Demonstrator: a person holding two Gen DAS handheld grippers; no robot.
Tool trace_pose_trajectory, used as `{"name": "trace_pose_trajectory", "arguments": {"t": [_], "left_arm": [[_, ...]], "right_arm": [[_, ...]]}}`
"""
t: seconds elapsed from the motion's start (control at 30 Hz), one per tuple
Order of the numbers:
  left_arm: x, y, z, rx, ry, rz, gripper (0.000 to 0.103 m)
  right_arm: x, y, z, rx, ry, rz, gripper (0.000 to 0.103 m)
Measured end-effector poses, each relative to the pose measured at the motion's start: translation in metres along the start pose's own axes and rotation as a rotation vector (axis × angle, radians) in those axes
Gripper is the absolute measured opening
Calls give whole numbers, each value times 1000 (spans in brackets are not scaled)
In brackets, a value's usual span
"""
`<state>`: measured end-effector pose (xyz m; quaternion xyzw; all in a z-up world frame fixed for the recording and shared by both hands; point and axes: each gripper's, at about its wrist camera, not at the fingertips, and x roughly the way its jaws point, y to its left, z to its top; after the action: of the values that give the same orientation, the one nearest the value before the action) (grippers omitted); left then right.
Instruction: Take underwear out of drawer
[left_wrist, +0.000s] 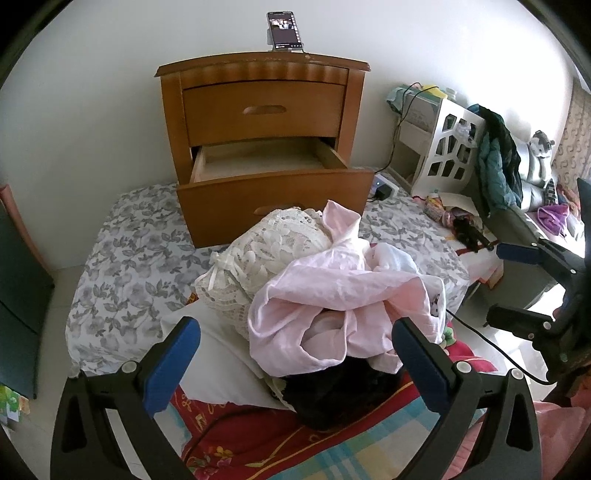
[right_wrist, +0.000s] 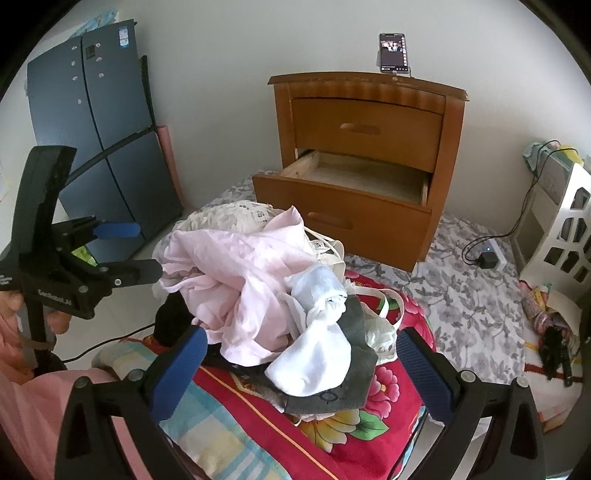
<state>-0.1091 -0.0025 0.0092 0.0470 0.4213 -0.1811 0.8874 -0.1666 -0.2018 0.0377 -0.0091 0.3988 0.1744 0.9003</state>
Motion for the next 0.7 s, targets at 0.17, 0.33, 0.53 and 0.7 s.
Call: {"name": "trace_pose_trajectory", "arguments": {"t": [0.17, 0.33, 0.53, 0.7], "left_arm": [[2, 0, 0, -7, 6, -2, 103], [1, 0, 0, -10, 3, -1, 103], [2, 1, 0, -17, 4, -1, 103], [2, 3, 0, -21, 2, 2, 103]], "right_arm": [[1, -1, 0, 4, 1, -3, 103], [1, -2, 0, 7, -2, -6, 103], [1, -3, 0, 10, -5, -10, 103], [1, -3, 0, 11, -6, -12, 103]]}}
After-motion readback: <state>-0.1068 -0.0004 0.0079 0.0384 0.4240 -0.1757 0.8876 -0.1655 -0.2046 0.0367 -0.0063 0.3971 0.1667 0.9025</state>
